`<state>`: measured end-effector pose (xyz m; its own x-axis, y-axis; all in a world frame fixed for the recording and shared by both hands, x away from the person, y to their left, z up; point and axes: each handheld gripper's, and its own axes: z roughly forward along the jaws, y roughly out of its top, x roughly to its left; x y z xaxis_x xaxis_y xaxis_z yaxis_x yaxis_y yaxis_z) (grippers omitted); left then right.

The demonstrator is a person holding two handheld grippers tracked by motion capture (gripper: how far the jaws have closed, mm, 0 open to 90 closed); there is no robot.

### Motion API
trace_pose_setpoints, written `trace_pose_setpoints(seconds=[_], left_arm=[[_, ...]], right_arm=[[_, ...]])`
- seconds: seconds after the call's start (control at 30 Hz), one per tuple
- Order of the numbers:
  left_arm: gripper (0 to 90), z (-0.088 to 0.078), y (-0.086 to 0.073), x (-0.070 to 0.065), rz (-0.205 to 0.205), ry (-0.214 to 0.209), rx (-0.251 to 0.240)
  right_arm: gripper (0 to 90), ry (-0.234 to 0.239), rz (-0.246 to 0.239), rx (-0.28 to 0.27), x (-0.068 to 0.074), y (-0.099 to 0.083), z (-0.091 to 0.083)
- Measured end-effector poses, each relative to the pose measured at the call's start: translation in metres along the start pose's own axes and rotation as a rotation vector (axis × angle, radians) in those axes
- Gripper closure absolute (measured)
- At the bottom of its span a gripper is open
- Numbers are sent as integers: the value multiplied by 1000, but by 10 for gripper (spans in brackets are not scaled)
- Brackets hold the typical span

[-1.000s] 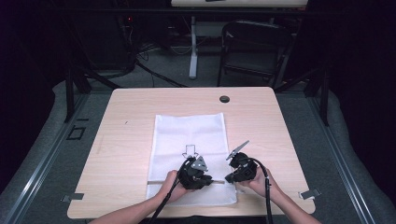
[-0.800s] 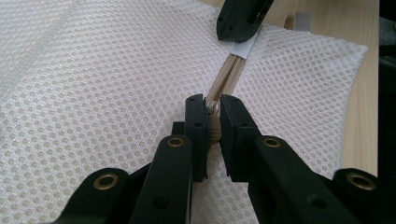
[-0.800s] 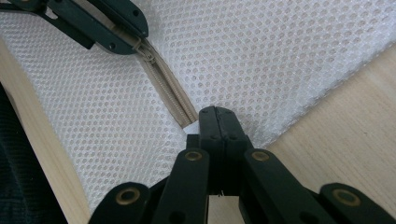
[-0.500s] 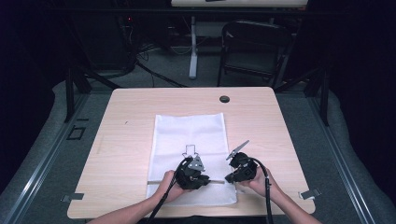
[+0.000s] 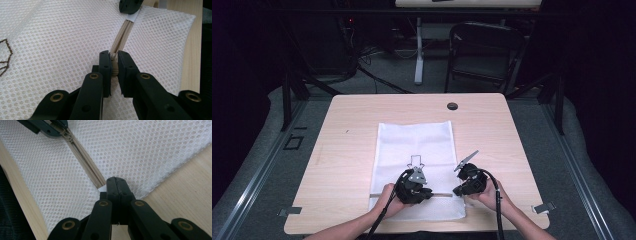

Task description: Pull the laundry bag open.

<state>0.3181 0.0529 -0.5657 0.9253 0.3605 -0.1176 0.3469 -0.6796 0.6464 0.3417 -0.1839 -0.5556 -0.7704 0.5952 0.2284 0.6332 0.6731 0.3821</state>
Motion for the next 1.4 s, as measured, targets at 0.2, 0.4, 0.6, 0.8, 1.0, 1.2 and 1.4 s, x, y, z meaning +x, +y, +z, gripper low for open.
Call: trace_pose_setpoints(seconds=[0.2, 0.4, 0.6, 0.8, 1.0, 1.2, 1.4], left_arm=[[822, 0, 0, 0, 1, -1, 4], [823, 0, -1, 0, 3, 1, 9], [823, 0, -2, 1, 4, -3, 14], [823, -6, -9, 5, -7, -1, 23], [823, -13, -16, 8, -16, 11, 27], [823, -19, -19, 10, -14, 27, 41], [823, -24, -25, 13, -23, 23, 47]], right_arm=[[900, -5, -4, 5, 0, 0, 0], [900, -1, 0, 1, 0, 0, 0], [900, 1, 1, -1, 0, 0, 0], [900, 3, 1, -3, 0, 0, 0], [900, 6, -5, 7, -1, 1, 0], [900, 7, -5, 8, -1, 1, 0], [900, 9, -2, 4, -1, 1, 0]])
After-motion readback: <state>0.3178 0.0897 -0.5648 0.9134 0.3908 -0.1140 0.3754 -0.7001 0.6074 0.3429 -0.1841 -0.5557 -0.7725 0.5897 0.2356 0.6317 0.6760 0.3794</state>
